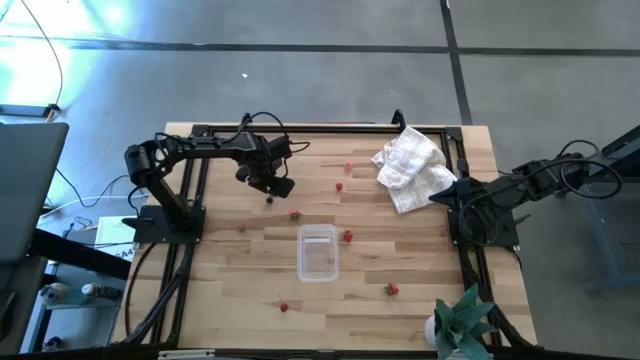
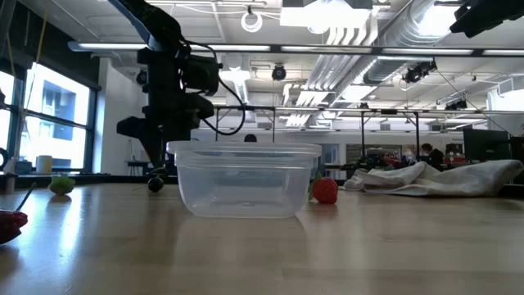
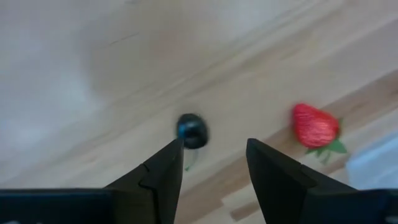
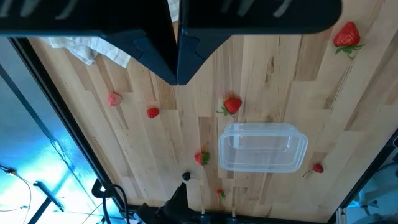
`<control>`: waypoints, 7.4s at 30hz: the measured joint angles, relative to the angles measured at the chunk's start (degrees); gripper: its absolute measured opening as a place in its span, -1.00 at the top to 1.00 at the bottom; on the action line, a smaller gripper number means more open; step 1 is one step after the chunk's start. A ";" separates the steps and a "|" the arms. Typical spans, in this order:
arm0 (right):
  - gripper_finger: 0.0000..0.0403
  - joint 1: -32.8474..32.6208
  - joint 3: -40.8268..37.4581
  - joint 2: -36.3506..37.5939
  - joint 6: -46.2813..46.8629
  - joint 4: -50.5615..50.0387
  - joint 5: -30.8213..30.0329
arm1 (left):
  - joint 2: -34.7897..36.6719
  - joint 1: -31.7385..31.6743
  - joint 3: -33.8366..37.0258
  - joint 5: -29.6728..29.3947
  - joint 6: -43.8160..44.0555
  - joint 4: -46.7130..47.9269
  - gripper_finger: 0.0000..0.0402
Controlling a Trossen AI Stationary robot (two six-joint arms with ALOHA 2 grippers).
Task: Pick and placing Produce into tupperware
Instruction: Put the black cherry into the transparent container
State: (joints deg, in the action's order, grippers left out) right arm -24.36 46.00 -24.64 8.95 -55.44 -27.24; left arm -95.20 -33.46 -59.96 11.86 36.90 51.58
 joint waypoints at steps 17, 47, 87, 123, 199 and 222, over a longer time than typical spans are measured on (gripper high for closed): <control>1.00 0.00 0.00 0.02 0.00 -0.01 -0.02 | -3.66 2.54 0.08 -3.36 1.25 -1.18 0.09; 1.00 0.00 0.00 0.02 0.00 0.00 0.00 | -8.13 3.60 0.04 -3.22 0.84 -0.82 0.08; 1.00 0.00 -0.01 0.02 0.00 -0.01 -0.01 | -8.33 3.48 0.04 -3.84 -6.63 -0.84 0.28; 1.00 -0.01 -0.01 0.02 -0.01 -0.01 -0.01 | -8.04 4.40 -5.96 0.37 -24.50 -0.47 0.48; 1.00 -0.02 -0.02 -0.09 -0.01 -0.02 0.00 | -31.80 30.47 -39.28 -5.44 -56.08 0.54 0.46; 1.00 0.00 -0.02 -0.11 -0.02 -0.02 0.00 | -33.29 30.47 -39.35 -5.44 -53.98 0.76 0.46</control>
State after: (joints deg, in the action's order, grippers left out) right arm -24.36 45.98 -24.75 8.93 -55.46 -27.24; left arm -128.49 -2.98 -99.31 6.42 -17.08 52.34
